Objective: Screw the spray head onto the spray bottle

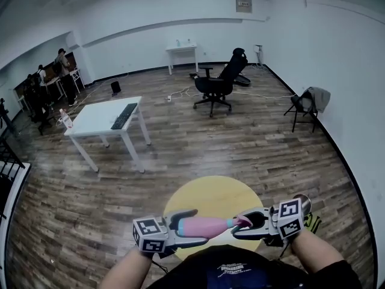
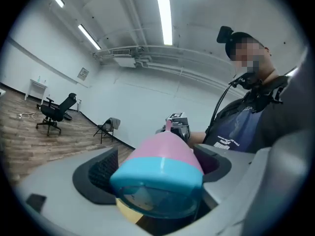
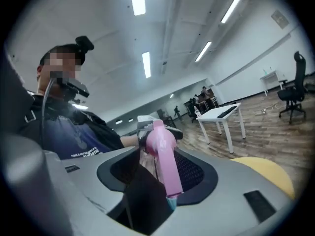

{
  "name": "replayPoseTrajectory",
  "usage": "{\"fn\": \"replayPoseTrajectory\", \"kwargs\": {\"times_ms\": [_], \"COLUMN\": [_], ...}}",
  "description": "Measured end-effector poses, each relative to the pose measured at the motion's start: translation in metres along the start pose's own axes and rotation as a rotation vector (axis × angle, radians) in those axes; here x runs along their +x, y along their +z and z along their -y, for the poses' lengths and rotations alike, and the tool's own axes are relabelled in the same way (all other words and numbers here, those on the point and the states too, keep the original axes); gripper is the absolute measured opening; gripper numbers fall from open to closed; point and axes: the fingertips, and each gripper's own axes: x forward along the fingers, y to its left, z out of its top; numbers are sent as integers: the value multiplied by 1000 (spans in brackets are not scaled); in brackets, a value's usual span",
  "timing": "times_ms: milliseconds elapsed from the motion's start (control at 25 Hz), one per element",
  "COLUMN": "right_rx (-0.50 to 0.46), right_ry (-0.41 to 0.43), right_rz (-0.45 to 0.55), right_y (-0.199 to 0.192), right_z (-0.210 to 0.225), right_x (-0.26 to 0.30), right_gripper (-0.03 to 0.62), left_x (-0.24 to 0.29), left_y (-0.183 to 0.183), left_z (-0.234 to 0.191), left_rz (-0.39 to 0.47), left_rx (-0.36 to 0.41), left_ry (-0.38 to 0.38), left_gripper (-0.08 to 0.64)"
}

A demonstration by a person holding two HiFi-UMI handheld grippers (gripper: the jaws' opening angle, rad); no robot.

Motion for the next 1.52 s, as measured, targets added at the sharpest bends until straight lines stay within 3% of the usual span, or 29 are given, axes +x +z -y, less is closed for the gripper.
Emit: {"fn": "replayPoseTrajectory", "kwargs": {"times_ms": [80,120,240,320,440,480,520,600,720,760,800,840,920,1040,1080,1120,1240,1360,1400,1440,1520], "right_rx": [-79,-103,-47,22,154,180,181,114,-26,-34,-21,-3,2,-73,-94,-96,36,193,218,234,212], "right_ry": [-58,-87,-28,44,116,122,111,30,-126,-149,-153,-145,-121,-78,-66,-51,-2,61,82,91,59], "right_rz": [-47,-57,-47,-45,-24,-12,2,16,-12,-10,0,12,14,-42,-61,-76,-73,-21,-4,12,36], "right_y": [-5,-6,-7,-10,-22,-26,-27,-24,-17,-16,-15,-14,-12,-17,-21,-26,-37,-39,-39,-37,-31], "right_z": [4,7,4,0,0,1,2,11,36,41,44,43,39,25,20,17,17,17,16,16,18], "right_x": [7,10,11,10,9,11,13,17,7,1,-3,-3,4,21,25,27,24,21,21,21,22], "right_gripper": [238,166,130,129,127,127,130,138,284,301,319,321,321,302,189,153,143,146,146,146,140], "left_x": [-1,0,2,4,10,10,8,-2,-28,-35,-41,-42,-35,-8,-2,2,5,10,10,8,2], "left_y": [0,-1,-5,-5,-13,-17,-19,-16,-5,-5,-8,-14,-28,-38,-39,-39,-28,-22,-22,-23,-24], "left_z": [1,2,5,9,12,12,9,-2,-32,-41,-47,-50,-43,-17,-10,-6,-2,11,14,15,7], "left_rz": [-42,-60,-100,-126,-227,-256,-258,-174,54,106,128,116,23,-122,-156,-180,-191,-250,-264,-264,-216], "left_rx": [15,17,59,150,408,455,446,279,-163,-281,-353,-376,-319,-174,-125,-76,95,408,470,484,381], "left_ry": [-5,-10,0,23,98,119,128,126,92,87,87,92,92,36,26,28,78,119,118,116,115], "left_gripper": [488,488,493,494,493,493,492,492,493,494,494,494,494,492,492,491,489,489,489,489,489]}}
